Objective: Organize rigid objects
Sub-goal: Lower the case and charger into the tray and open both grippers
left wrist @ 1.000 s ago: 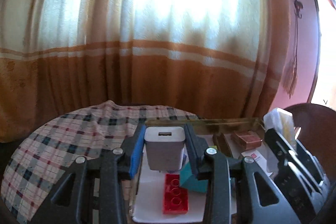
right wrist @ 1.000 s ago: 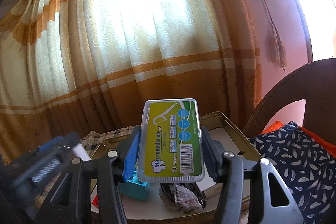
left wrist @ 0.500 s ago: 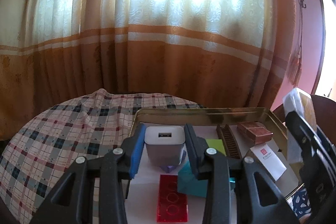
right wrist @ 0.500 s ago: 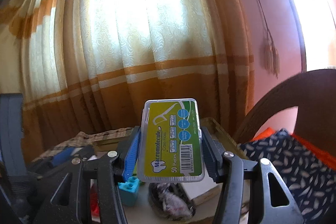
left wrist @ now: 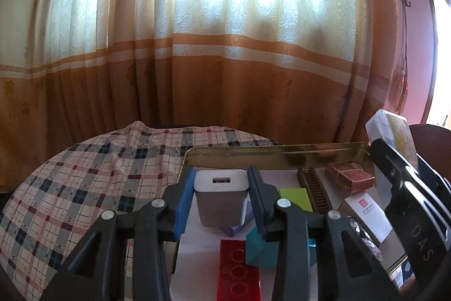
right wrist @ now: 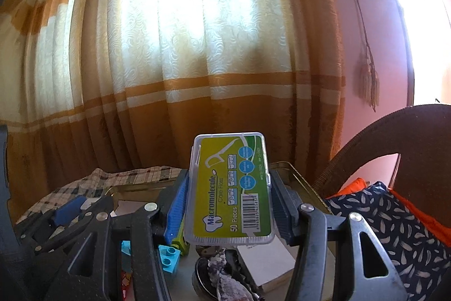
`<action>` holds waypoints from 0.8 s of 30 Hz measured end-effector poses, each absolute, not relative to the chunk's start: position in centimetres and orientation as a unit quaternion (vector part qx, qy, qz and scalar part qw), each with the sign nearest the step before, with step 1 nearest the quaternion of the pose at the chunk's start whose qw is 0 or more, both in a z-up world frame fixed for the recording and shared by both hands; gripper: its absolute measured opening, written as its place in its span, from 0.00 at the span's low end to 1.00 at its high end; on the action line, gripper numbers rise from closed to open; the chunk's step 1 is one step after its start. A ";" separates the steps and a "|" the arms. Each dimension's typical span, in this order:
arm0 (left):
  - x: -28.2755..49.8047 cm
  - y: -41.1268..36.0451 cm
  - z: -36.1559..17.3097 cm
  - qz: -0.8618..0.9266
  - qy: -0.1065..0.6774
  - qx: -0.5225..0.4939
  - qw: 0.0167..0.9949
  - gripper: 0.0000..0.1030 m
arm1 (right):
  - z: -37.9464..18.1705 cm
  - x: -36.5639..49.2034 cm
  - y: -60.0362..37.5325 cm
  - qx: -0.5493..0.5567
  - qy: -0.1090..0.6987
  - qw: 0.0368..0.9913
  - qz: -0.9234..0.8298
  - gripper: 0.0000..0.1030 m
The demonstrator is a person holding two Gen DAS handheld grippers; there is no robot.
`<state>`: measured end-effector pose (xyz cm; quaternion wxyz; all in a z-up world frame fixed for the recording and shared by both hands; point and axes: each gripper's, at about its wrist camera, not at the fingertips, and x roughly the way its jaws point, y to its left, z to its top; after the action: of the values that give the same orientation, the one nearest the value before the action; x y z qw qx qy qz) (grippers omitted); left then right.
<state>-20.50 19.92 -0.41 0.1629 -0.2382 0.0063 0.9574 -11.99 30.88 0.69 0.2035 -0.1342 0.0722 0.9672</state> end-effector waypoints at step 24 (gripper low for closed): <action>-19.9 21.4 -0.4 0.969 0.052 -0.201 0.132 1.00 | 0.0 -13.7 30.9 -0.170 0.097 0.196 0.961 0.95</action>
<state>-19.88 21.37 -0.45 0.1318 -0.2006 0.0521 0.9694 -13.68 30.91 -0.03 0.1959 -0.1696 0.0969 0.9610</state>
